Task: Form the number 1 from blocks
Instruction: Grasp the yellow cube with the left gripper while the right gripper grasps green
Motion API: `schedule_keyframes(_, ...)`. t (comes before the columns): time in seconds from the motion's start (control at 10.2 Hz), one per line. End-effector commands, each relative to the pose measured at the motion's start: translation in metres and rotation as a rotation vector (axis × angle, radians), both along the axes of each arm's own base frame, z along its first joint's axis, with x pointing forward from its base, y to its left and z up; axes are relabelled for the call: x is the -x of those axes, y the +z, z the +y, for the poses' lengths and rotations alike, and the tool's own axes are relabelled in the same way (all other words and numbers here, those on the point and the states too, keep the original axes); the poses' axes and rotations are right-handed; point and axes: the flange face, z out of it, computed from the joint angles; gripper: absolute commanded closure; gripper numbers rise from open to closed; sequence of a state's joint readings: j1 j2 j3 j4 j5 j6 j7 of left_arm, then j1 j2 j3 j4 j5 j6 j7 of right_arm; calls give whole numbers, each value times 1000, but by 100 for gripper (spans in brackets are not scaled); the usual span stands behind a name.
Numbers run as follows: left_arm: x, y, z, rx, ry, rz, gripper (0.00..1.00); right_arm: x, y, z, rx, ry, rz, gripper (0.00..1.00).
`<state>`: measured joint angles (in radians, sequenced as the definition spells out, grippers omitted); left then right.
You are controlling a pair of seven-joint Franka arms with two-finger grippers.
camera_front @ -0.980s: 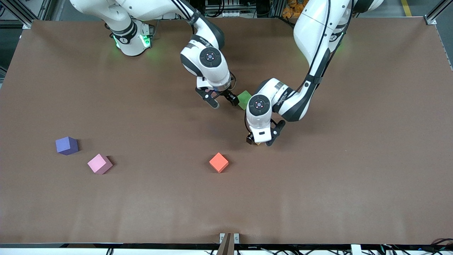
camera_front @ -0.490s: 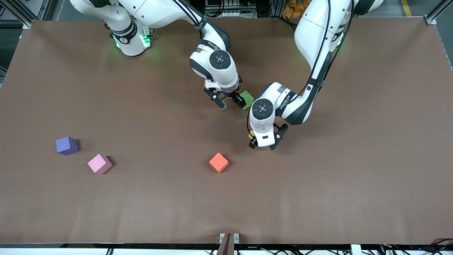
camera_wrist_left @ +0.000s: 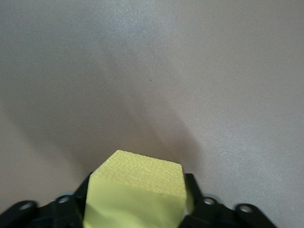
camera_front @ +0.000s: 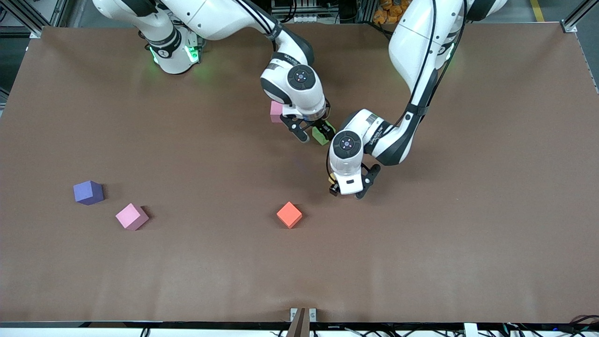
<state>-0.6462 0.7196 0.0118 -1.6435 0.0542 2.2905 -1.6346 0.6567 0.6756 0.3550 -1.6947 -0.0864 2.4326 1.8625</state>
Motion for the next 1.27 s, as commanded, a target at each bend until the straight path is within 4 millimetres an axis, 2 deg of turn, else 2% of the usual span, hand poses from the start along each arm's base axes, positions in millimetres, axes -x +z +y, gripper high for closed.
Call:
schedule_keyframes(0.0,-7,7,0,16,-36,-7,100,-1,-15,14,0,4,-25,0)
schedule_keyframes(0.1,-15,21,5,28,-58,-23,100,1,-25,15,0,9,-23,0)
schedule_keyframes(0.2,-29,37,20,39,-55,-41,100,3,-26,17,0,25,-37,6)
schedule_keyframes(0.29,-34,45,25,47,-57,-51,100,4,-31,16,10,38,-43,34)
schedule_keyframes(0.39,-45,54,33,55,-46,-67,100,5,-31,16,14,61,-51,76)
schedule_keyframes(0.49,-51,59,36,60,-36,-75,100,-2,-27,11,19,102,-79,100)
schedule_keyframes(0.59,-51,59,34,62,-38,-77,100,-7,-19,8,20,154,-92,100)
schedule_keyframes(0.78,-51,60,34,63,-39,-79,100,-26,9,-18,54,261,-116,100)
schedule_keyframes(0.88,-50,59,33,61,-42,-78,100,-40,29,-37,69,317,-131,100)
schedule_keyframes(0.98,-51,60,34,62,-40,-79,100,-52,40,-58,86,391,-140,100)
schedule_keyframes(1.18,-49,61,30,66,-39,-79,100,-73,46,-107,110,566,-154,100)
